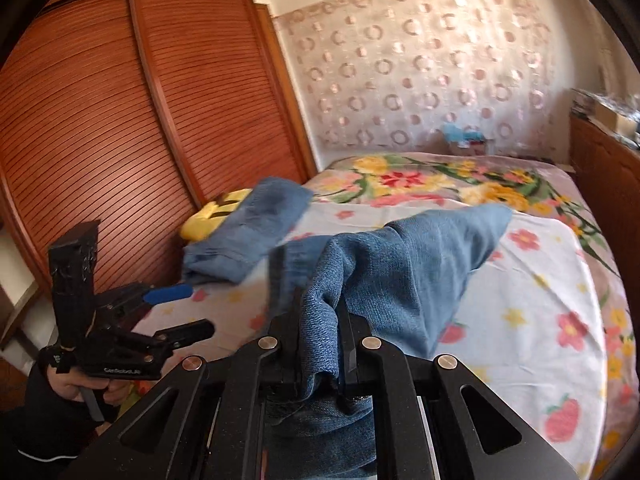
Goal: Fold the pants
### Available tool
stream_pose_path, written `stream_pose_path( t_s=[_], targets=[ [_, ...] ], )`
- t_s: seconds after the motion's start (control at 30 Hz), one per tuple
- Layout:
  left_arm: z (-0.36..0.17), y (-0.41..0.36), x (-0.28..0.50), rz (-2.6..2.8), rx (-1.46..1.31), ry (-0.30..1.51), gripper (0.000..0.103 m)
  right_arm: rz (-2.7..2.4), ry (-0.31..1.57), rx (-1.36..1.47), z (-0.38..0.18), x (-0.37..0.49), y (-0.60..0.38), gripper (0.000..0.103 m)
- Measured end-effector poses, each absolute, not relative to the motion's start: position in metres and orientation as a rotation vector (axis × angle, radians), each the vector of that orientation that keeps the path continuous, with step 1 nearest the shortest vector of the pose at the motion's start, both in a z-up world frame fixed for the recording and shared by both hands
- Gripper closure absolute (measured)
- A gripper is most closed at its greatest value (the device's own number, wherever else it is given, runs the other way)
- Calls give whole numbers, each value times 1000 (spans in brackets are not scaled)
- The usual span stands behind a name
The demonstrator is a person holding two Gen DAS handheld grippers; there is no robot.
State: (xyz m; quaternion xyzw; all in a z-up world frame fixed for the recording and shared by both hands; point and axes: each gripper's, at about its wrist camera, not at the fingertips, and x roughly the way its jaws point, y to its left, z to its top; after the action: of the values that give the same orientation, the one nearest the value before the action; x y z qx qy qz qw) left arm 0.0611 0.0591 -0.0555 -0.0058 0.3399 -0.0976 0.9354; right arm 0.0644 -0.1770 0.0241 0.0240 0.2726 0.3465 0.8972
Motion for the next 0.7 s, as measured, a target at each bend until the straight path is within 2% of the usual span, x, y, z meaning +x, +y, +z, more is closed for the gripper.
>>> stream_pose_path(
  t_s=[0.23,0.53,0.63,0.7],
  targets=[
    [-45,100,51,-121,-52,663,21,865,662,-47,-9,63,-116,93],
    [-47,118,54,-83,-75,659,21,892,779,-104,-44,76,-108,90],
    [-49,112,58,-95,-65,661,21,888,759,-101,-31,69,-112,77],
    [-48,109,58,-105,-58,661,21,890,739,-97,-25,61,-116,63]
  ],
)
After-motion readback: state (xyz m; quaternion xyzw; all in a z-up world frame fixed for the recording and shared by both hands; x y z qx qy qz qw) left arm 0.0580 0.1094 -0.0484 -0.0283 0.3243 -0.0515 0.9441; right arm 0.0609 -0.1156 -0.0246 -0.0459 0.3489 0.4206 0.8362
